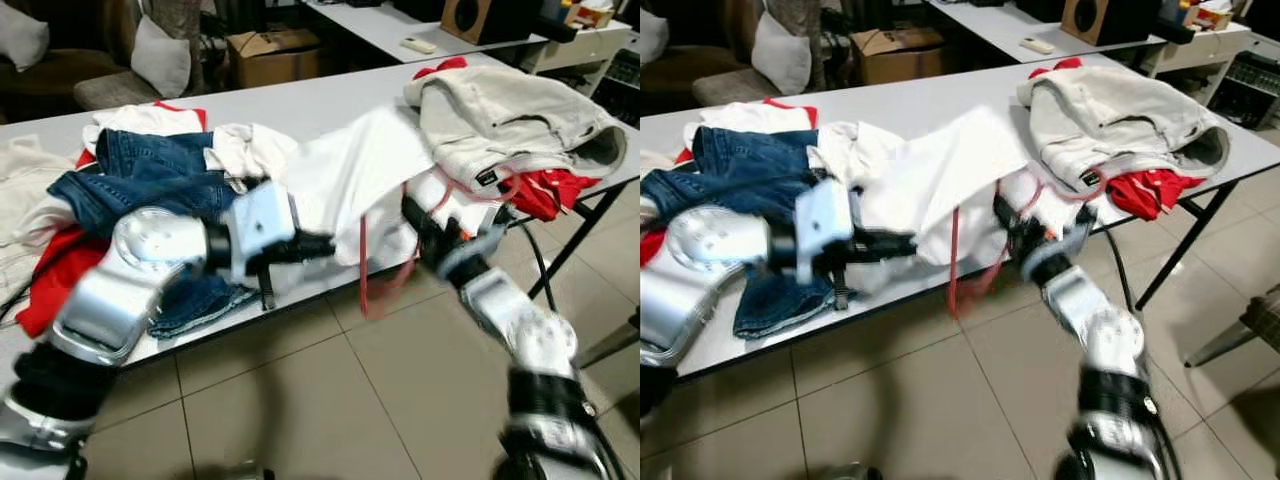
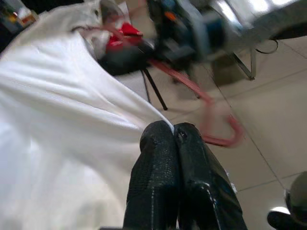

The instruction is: Hang hanger

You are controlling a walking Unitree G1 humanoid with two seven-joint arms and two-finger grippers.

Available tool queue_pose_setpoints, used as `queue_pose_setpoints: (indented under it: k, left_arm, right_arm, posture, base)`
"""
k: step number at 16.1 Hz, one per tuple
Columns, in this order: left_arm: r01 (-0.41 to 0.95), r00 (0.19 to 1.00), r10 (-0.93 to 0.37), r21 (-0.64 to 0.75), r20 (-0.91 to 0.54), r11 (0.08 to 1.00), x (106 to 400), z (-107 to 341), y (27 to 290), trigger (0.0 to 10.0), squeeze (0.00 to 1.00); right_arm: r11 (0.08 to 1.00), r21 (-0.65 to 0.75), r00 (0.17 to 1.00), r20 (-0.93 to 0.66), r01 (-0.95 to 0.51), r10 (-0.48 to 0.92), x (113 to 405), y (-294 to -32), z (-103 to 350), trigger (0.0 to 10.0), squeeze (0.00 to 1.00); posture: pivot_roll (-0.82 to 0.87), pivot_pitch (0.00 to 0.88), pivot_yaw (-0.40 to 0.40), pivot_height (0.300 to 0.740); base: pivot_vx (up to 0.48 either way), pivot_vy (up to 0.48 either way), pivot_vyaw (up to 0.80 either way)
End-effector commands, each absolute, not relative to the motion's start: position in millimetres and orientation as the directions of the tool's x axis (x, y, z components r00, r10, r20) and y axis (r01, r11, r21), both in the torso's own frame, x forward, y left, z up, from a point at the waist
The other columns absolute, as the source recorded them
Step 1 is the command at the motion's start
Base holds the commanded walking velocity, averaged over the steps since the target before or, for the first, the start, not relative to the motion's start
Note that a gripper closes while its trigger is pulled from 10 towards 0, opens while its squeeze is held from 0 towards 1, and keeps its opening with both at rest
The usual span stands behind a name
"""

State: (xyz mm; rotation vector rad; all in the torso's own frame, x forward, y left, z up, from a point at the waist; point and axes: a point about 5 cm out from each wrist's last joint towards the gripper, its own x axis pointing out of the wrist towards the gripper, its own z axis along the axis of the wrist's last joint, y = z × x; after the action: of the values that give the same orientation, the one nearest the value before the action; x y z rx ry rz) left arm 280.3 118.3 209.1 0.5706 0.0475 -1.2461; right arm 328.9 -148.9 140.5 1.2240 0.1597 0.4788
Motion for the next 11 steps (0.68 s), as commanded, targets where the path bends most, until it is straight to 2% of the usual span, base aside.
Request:
queue_pose_setpoints:
  k: [1,3,4,7,8,11]
  left_arm:
    - [0.904,0.315,-0.878,0.397,-0.360,0.161,277,203,112,0.0,0.00]
    - [0.918,0.275,-0.881,0.378,-0.385,0.121,271,199,108,0.0,0.00]
    - [0.924,0.258,-0.892,0.365,-0.372,0.115,268,201,106,0.0,0.00]
    - [0.943,0.182,-0.918,0.327,-0.353,0.061,259,207,99,0.0,0.00]
    - [0.942,0.187,-0.935,0.324,-0.302,0.084,261,212,95,0.0,0.00]
    - [0.949,0.154,-0.961,0.304,-0.228,0.080,259,224,88,0.0,0.00]
  right_arm:
    - [0.188,0.942,0.897,0.185,-0.279,0.401,337,-146,152,0.0,0.00]
    - [0.089,0.958,0.901,0.221,-0.272,0.373,346,-136,161,0.0,0.00]
    - [0.073,0.963,0.908,0.217,-0.258,0.358,350,-134,162,0.0,0.00]
    - [0.073,0.973,0.926,0.185,-0.221,0.329,357,-127,161,0.0,0.00]
    - [0.124,0.968,0.923,0.164,-0.218,0.347,359,-122,160,0.0,0.00]
    - [0.141,0.971,0.934,0.136,-0.191,0.331,362,-120,159,0.0,0.00]
  posture:
    - [-0.04,0.000,-0.003,0.740]
    - [-0.04,0.000,-0.003,0.740]
    - [-0.03,0.000,-0.004,0.740]
    - [-0.03,0.000,-0.007,0.740]
    - [-0.03,0.000,-0.006,0.740]
    - [-0.03,0.000,-0.007,0.740]
  base:
    - [0.000,0.000,0.00]
    - [0.000,0.000,0.00]
    - [0.000,0.000,0.00]
    - [0.000,0.000,0.00]
    - [0.000,0.000,0.00]
    - [0.000,0.000,0.00]
